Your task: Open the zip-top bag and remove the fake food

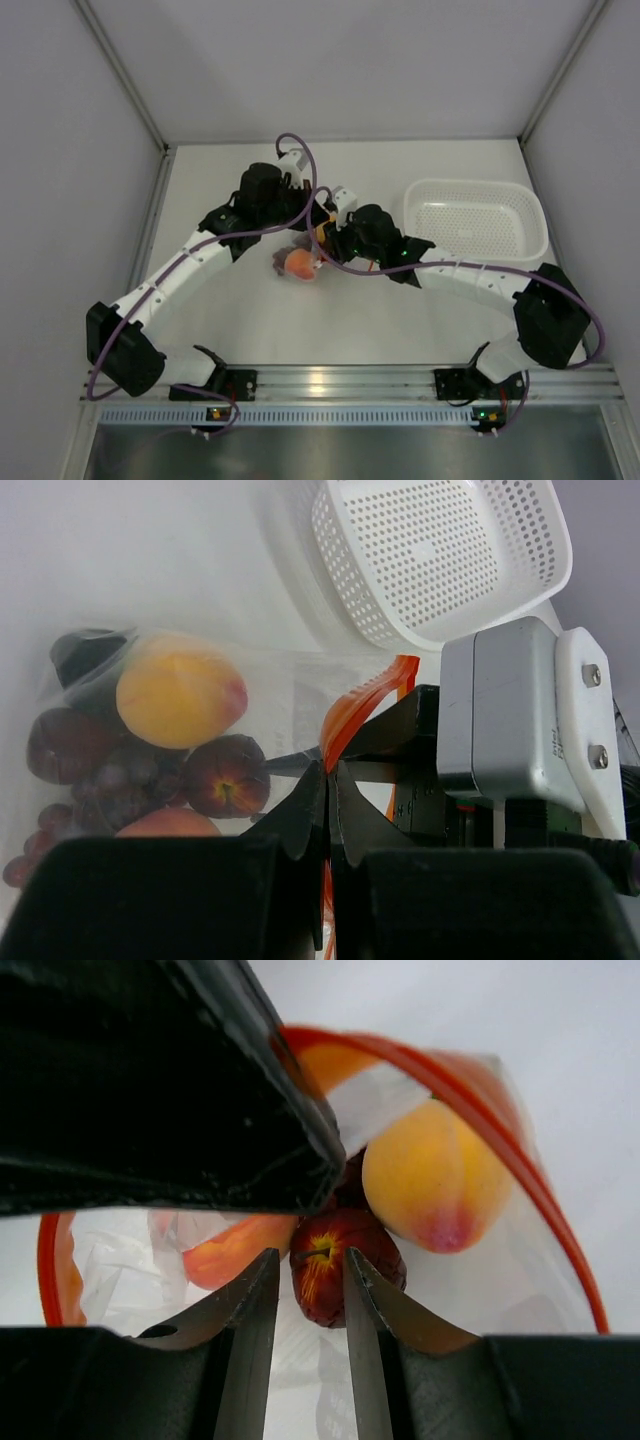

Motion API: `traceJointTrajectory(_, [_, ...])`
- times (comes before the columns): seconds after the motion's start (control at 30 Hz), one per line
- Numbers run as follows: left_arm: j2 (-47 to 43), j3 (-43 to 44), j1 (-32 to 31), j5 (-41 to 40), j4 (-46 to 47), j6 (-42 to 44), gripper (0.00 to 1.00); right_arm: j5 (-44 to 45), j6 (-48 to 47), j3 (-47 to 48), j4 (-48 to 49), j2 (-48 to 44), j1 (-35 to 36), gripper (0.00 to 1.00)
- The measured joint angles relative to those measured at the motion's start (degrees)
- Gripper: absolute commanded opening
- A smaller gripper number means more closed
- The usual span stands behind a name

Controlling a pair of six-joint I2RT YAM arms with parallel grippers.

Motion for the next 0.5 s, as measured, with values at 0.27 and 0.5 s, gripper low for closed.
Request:
traceJointTrajectory(0.27, [0.3, 0.0, 0.3, 3.4, 0.0, 2.7, 0.0, 2.1, -1.7, 0.4, 1.8, 4.9, 0.0, 0.34])
traceJointTrajectory(0.5, [0.6, 0.0, 0.7, 3.3, 0.1, 3.0, 0.0, 2.4, 1.3, -1.3, 4.5, 5.8, -0.2, 0.54])
